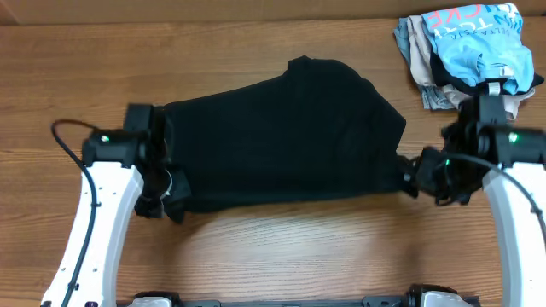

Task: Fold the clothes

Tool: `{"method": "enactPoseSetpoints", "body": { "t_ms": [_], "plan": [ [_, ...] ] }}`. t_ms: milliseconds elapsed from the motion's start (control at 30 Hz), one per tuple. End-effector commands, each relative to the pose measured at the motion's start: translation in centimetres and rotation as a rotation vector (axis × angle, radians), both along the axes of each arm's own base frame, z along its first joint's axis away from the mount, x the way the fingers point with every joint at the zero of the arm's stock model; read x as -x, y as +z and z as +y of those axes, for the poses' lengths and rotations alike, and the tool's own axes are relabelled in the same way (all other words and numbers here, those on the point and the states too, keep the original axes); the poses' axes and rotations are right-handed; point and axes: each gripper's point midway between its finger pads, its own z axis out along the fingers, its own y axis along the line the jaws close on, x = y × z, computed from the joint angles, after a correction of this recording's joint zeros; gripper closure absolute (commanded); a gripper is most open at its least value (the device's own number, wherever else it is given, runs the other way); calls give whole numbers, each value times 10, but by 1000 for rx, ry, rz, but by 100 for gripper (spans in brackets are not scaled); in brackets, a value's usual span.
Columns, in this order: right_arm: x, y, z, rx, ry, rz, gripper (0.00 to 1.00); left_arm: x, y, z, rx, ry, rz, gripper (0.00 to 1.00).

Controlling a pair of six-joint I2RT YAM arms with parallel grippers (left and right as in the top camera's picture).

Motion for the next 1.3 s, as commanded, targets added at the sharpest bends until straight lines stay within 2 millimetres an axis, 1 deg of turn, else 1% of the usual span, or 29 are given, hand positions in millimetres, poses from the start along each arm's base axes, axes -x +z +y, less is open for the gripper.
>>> {"method": "enactPoseSetpoints", "body": {
  "t_ms": [0, 33, 100, 167, 233, 267, 300, 367, 467, 533, 600, 667, 700, 800, 867, 1000, 1033, 1133, 1167, 1200, 1233, 1267],
  "plan": [
    [13, -18, -3, 6, -100, 18, 96, 19, -17, -10, 59, 144, 39, 96],
    [12, -25, -3, 7, -102, 17, 96, 25, -28, -10, 54, 189, 61, 96],
    [5, -27, -4, 8, -101, -11, 96, 27, -37, -9, 45, 221, 71, 96],
    [-7, -25, -5, 11, -94, -62, 96, 29, -45, -5, 22, 266, 80, 96],
    [-24, -22, -7, 20, -69, -136, 96, 31, -52, 0, -11, 306, 80, 96],
    [-41, -17, -8, 30, -47, -211, 96, 29, -58, 5, -37, 335, 70, 96],
    [-50, -15, -9, 35, -36, -251, 96, 27, -60, 7, -49, 348, 59, 96],
    [-72, -8, -10, 45, -4, -343, 96, 20, -63, 12, -68, 355, 23, 96],
    [-105, 0, -6, 23, 42, -467, 96, 0, -64, 19, -100, 360, -66, 96],
    [-124, 2, -1, 1, 61, -523, 96, -10, -63, 24, -119, 364, -113, 96],
    [-142, -2, 4, -14, 78, -562, 96, -20, -62, 29, -140, 368, -155, 96],
    [-159, -10, 9, -26, 95, -583, 96, -29, -62, 32, -157, 372, -191, 96],
    [-169, -18, 14, -29, 107, -588, 96, -35, -62, 34, -162, 375, -212, 96],
    [-186, -38, 26, -38, 139, -589, 96, -47, -63, 37, -174, 380, -252, 96],
    [-196, -54, 36, -46, 162, -584, 96, -59, -66, 37, -173, 383, -281, 96],
    [-207, -81, 45, -41, 176, -562, 96, -82, -73, 40, -184, 392, -337, 95],
    [-209, -89, 43, -23, 169, -549, 96, -91, -78, 40, -181, 394, -354, 91],
    [-210, -100, 39, -3, 162, -532, 96, -109, -90, 39, -177, 384, -382, 77],
    [-210, -100, 39, -3, 163, -530, 96, -116, -97, 39, -176, 382, -387, 62],
    [-210, -100, 39, -3, 162, -529, 91, -119, -101, 39, -177, 378, -389, 50],
    [-210, -99, 38, -3, 160, -530, 84, -122, -105, 39, -181, 356, -391, 39],
    [-210, -99, 37, -2, 158, -531, 72, -125, -108, 39, -186, 324, -395, 19]
  ]
}}
